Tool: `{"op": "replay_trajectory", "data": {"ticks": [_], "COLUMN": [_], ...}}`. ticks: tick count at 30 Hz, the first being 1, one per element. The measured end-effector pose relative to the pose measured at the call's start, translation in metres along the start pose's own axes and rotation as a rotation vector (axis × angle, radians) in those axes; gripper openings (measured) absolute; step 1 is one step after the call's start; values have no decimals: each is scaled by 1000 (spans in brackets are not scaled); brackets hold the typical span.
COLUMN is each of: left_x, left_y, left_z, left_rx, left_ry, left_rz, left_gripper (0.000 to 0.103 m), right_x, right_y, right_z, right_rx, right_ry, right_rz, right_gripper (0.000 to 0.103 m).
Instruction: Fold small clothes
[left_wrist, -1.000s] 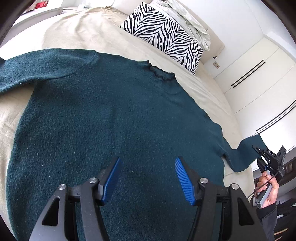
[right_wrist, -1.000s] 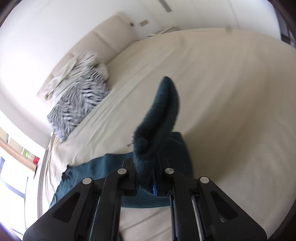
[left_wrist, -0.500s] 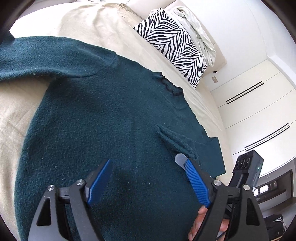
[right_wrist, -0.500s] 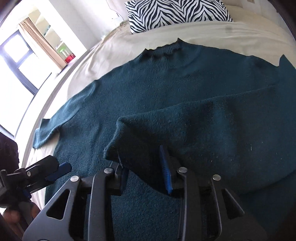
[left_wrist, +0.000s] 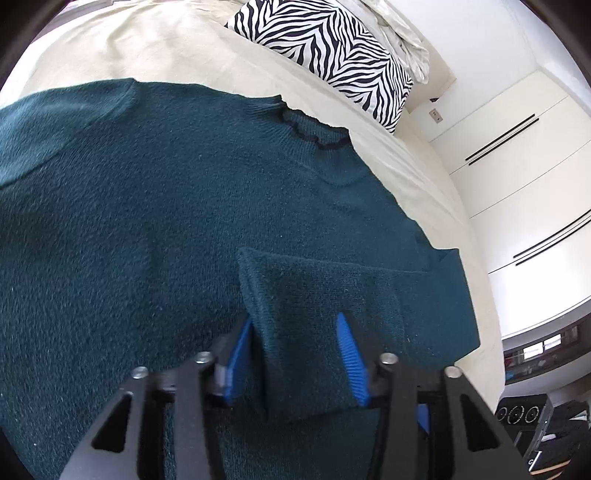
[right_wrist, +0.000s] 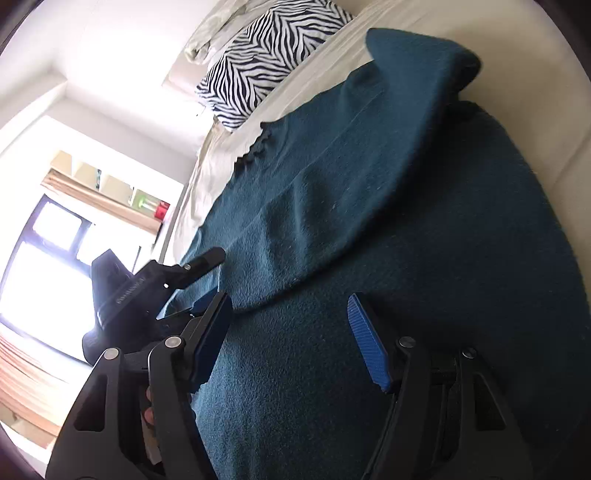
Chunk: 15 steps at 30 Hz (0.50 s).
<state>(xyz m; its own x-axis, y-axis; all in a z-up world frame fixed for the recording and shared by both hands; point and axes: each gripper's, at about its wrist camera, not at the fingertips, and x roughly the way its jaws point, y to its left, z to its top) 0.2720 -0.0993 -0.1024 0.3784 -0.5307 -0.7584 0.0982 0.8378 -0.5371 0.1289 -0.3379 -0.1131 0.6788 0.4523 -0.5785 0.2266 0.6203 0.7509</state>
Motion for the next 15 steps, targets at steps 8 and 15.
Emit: {"op": "replay_trajectory", "data": {"ticks": [8,15], "left_x": [-22,-43], "left_y": [3,34], "left_z": [27,56], "left_rx": [45,15], "left_ry": [-84,-212], "left_rz": [-11,37], "left_gripper": [9,9], "right_x": [-29,-43], "right_y": [-48,-75], "right_z": [29,47], "right_rx": [141,269], "right_ry": [-100,-139], "right_rz": [67,96], "right_gripper": [64,64]}}
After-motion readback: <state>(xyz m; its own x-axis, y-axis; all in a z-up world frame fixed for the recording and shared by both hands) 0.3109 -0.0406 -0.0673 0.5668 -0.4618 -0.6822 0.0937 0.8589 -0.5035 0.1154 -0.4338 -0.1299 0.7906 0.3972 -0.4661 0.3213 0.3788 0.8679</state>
